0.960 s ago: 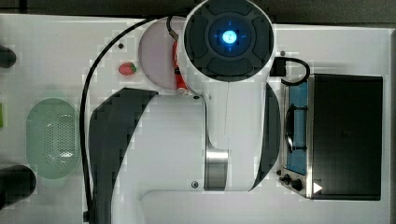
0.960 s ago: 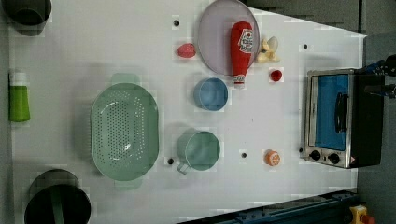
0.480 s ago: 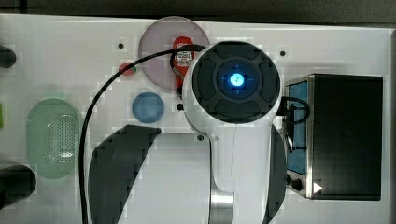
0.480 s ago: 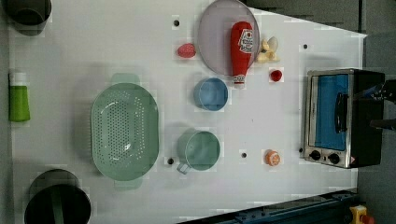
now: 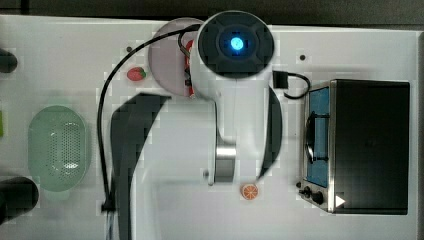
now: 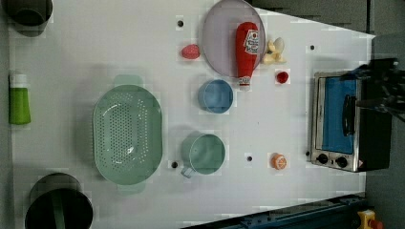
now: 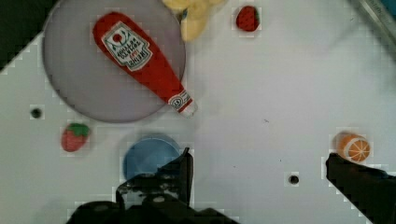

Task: Pick ketchup from plate and place it on table.

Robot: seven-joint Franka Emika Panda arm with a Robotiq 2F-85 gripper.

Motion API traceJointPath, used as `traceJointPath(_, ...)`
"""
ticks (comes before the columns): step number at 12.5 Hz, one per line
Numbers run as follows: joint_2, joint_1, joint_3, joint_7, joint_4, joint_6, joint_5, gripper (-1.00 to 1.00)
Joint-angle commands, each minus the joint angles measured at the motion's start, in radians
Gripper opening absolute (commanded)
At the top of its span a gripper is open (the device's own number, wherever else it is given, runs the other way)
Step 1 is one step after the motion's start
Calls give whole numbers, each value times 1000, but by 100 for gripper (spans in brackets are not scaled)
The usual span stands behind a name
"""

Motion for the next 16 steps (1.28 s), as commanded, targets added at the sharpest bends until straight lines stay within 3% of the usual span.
traceJointPath(1,94,13,30,-155,-15,67,6,100)
traceJointPath(8,327,19,30,-538,12,309,-35,100)
traceJointPath(16,602,63,30,-554,135,535,-103,100)
